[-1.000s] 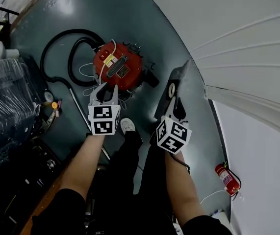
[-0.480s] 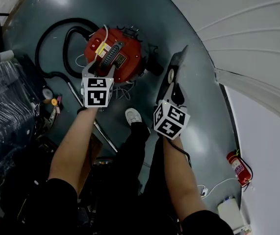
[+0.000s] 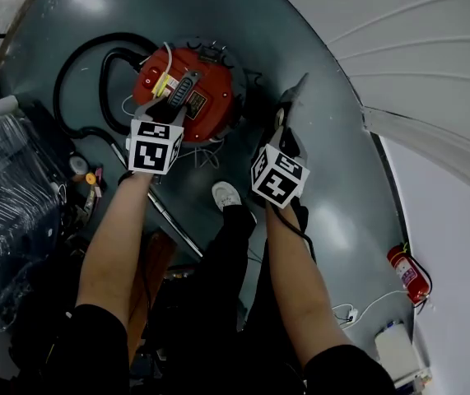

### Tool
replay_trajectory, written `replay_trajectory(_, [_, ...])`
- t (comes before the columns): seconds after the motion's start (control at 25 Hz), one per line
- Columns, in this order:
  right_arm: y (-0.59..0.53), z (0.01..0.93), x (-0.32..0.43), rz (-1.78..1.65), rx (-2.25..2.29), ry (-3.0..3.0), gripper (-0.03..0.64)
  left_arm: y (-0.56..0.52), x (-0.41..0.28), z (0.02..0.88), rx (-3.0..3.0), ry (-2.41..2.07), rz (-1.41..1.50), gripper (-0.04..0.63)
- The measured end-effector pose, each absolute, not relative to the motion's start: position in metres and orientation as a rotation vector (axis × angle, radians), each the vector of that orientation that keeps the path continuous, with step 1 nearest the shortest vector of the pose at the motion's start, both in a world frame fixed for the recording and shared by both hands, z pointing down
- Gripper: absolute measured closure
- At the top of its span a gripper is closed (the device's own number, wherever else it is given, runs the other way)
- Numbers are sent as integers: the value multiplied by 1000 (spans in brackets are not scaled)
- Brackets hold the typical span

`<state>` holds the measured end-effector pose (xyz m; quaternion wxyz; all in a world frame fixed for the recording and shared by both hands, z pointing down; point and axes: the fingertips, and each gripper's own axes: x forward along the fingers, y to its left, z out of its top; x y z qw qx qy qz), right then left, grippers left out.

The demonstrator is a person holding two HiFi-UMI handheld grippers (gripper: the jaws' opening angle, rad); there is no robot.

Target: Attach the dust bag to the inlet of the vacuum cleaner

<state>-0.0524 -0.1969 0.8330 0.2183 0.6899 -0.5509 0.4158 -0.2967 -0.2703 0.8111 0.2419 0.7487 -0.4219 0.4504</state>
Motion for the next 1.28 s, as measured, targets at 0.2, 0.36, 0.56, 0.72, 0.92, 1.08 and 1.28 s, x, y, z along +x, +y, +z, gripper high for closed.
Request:
replay_trajectory(0.2, [-201, 838, -69, 1195, 1904, -1527, 600, -271, -295, 812, 2041, -1100, 1230, 433])
replay_trajectory(0.36, [-196, 845, -88, 1354, 1892, -1537, 600, -271, -295, 813, 2037, -1104, 1210, 431])
replay_trajectory(0.56, [-197, 849, -91, 1518, 1907, -1521, 600, -270, -295, 812, 2052, -1139, 1203, 431])
replay_trajectory(0.72, [-196, 850, -89, 1552, 1888, -1517, 601, -271, -296, 812, 2054, -1138, 1198, 430])
replay_trajectory(0.92, [-198, 853, -96, 1688, 1845, -1551, 601, -271, -296, 812, 2049, -1156, 1198, 430])
replay_trajectory(1.08, [-199, 855, -98, 1861, 1842, -1592, 601, -271, -296, 812, 2054, -1160, 1199, 430])
replay_trajectory(1.28, [-200, 854, -101, 1836, 1793, -1659, 601, -271, -295, 812, 2061, -1180, 1204, 430])
